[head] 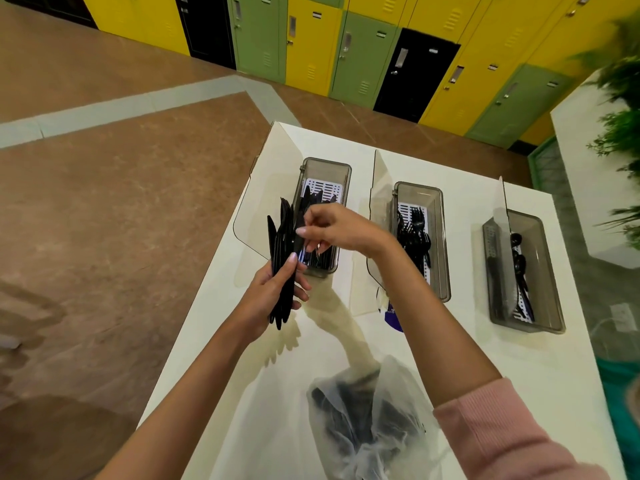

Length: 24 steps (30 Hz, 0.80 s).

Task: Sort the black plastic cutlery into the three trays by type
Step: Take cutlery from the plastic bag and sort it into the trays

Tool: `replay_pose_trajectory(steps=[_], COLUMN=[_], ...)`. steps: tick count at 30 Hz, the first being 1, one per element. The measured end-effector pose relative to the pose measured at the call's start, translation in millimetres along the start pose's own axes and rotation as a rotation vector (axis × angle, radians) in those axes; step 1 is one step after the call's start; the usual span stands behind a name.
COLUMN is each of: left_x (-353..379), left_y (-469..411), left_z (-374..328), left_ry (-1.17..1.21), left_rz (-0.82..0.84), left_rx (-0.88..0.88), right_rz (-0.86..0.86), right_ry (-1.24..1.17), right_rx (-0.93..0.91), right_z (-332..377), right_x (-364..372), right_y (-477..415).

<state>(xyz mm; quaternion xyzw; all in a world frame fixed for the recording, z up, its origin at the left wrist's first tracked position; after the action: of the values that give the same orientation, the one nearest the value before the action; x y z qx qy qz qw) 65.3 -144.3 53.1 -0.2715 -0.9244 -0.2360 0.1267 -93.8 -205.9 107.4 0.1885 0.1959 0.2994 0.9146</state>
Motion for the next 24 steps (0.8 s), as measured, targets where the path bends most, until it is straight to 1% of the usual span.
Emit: replay_pose_trajectory(steps=[2, 4, 7, 8, 9, 12, 14, 16, 18, 20, 22, 24], left_x=[-1.6, -3.6, -5.1, -5.4, -5.0, -2.9, -0.9, 1.1, 4.7, 10.3, 18.6, 27.2], left_y=[1.1, 2.9, 4.7, 4.9, 5.6, 6.6, 6.3, 6.3, 6.3, 6.8, 8.5, 11.7], left_z=[0.3, 1.6, 4.3, 5.2, 6.1, 7.3, 7.2, 7.2, 7.4, 7.6, 7.7, 7.9], left_ry=[0.009, 0.027, 0.025, 0.017, 0.006, -0.03, -0.033, -0.053, -0.101, -0.152, -0.19, -0.205], left_rz=[-0.007, -0.009, 0.003, 0.01, 0.019, 0.042, 0.054, 0.064, 0.067, 0.07, 0.082, 0.095], left_rx=[-0.006, -0.02, -0.051, -0.054, -0.052, -0.033, -0.02, -0.015, -0.011, -0.01, -0.009, -0.007], right_rz=[-0.084, -0.276, -0.62, -0.683, -0.708, -0.689, -0.689, -0.638, -0.48, -0.344, -0.313, -0.34], right_ry=[-0.098, -0.154, -0.133, -0.106, -0.078, 0.035, 0.069, 0.001, -0.097, -0.126, -0.139, -0.174], right_rx=[-0.026, -0.043, -0.056, -0.047, -0.027, 0.067, 0.061, 0.022, -0.008, -0.037, -0.077, -0.102], right_z=[3.6, 7.7, 9.4, 8.3, 5.9, -1.7, -1.6, 0.8, 2.9, 1.0, -5.5, -12.8], right_x=[-10.4, -23.2, -40.8, -44.3, -45.7, -40.2, -30.8, -17.5, -0.3, 15.5, 25.6, 29.7], right_y=[1.4, -0.5, -8.4, -13.0, -18.2, -29.3, -25.5, -14.6, -1.6, 9.4, 18.9, 29.0])
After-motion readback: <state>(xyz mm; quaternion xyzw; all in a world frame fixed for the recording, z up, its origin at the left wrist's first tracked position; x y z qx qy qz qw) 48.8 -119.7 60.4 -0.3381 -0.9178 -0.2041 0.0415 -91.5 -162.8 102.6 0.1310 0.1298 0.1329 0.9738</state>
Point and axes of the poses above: each hand's wrist, its own y-axis away from the middle knuckle, its own x-axis out of the palm, z = x × y, the point moved 1 cm from there along -y, towards the middle knuckle, and after that the axes turned 13 degrees about z, right-handed, at the moved point
